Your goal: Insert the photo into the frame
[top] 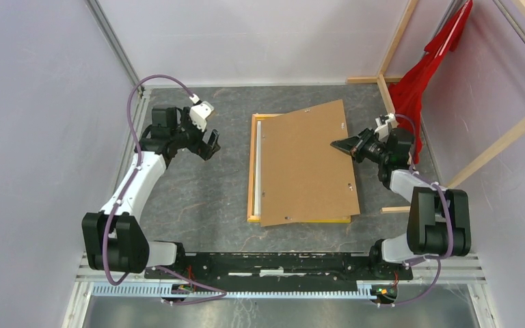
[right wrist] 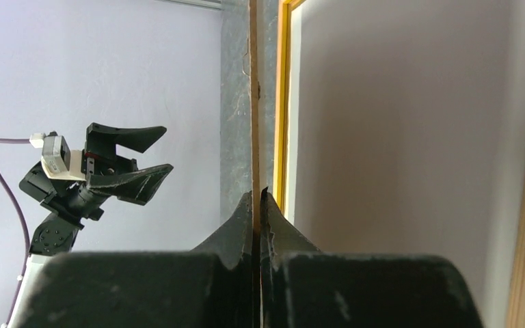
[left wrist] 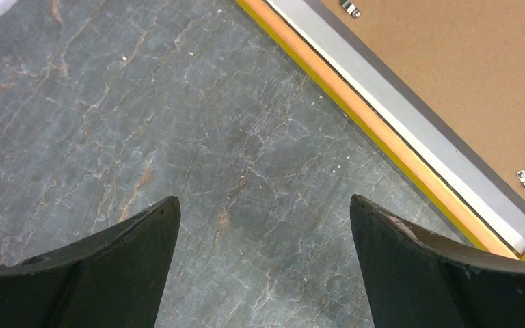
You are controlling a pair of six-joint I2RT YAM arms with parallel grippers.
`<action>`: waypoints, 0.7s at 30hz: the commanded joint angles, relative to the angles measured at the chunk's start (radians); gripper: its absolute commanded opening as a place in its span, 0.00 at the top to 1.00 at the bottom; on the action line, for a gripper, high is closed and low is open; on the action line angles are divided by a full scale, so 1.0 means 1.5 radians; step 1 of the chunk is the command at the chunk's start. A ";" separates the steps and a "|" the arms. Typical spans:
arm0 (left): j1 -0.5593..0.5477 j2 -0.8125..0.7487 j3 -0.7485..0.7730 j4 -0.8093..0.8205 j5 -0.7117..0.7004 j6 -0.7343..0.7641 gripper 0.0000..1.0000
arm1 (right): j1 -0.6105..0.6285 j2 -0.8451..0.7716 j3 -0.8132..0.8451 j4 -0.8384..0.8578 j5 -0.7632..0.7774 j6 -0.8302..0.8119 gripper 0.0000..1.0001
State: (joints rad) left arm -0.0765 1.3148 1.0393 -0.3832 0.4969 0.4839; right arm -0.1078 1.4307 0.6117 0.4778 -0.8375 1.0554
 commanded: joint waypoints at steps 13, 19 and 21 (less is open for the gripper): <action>-0.014 0.021 -0.004 -0.033 -0.022 0.059 0.00 | 0.011 0.111 0.037 0.166 -0.026 0.085 1.00; -0.019 0.022 -0.012 -0.038 -0.021 0.065 0.00 | 0.021 0.136 0.051 0.191 -0.026 0.101 1.00; -0.020 0.022 -0.014 -0.038 -0.025 0.067 0.00 | 0.023 0.143 0.057 0.192 -0.025 0.101 1.00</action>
State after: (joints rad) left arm -0.0994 1.3464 1.0309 -0.4301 0.4702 0.5415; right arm -0.0830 1.6386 0.6327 0.6579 -0.8375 1.1515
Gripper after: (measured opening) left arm 0.996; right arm 0.022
